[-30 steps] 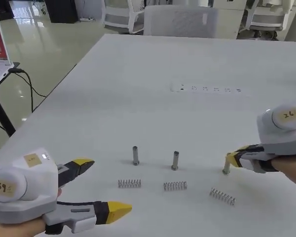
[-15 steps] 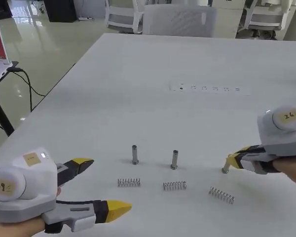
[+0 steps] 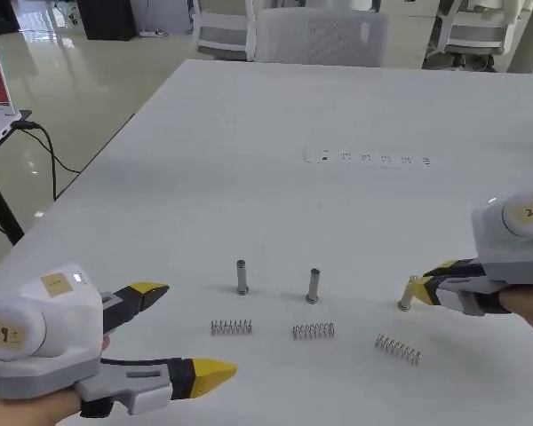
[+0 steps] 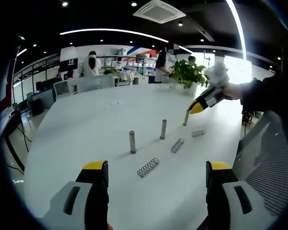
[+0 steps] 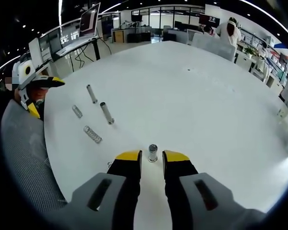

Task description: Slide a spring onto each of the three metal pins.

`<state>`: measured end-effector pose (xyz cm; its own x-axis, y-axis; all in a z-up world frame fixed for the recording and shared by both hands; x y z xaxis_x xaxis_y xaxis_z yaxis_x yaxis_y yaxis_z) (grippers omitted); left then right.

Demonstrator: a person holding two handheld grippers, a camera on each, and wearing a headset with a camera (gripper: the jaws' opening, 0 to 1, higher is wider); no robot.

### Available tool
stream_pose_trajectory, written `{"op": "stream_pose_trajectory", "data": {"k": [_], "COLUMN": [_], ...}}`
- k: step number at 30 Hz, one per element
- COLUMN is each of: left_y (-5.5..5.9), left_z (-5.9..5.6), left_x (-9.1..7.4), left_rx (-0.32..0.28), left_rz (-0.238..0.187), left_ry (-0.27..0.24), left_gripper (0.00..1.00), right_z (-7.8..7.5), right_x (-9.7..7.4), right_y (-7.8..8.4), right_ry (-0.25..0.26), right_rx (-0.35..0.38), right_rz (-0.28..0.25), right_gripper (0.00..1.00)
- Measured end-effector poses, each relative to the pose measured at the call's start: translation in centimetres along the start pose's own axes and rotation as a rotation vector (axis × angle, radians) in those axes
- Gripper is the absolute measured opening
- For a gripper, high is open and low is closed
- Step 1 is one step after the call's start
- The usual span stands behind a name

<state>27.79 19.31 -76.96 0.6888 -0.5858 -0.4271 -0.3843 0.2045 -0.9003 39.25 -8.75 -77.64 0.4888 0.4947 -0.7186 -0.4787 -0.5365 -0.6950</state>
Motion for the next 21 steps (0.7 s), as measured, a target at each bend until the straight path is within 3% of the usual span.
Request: {"op": "stream_pose_trajectory", "data": {"k": [6, 12, 21], "left_y": [0.0, 0.0, -0.1], "left_z": [-0.1, -0.2, -0.3], "left_x": [0.1, 0.2, 0.2], "left_rx": [0.002, 0.006, 0.009], "left_rz": [0.0, 0.002, 0.004], "left_ry": [0.006, 0.013, 0.019], "left_gripper": [0.82, 0.82, 0.82], "right_z": [0.4, 1.6, 3.9], "right_x": [-1.0, -1.4, -0.6], "right_y": [0.9, 1.9, 4.2], "right_ry": [-0.009, -0.079, -0.225], "right_rx": [-0.009, -0.027, -0.104], "right_rz": [-0.003, -0.002, 0.073], "right_gripper": [0.2, 0.2, 0.21]}}
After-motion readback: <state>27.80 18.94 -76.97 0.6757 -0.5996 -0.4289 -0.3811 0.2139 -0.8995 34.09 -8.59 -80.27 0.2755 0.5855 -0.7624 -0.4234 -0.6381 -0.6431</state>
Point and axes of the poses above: the centre of the closed fingertips' face, and the gripper's own axes: x roughly forward along the fingers, z roughly to its left, y roughly out of its underside, the point moved 4 cm from there along -x, roughly backward along the fingers, and after that the axes turned 1 degree about z, right-handed, at the moved point
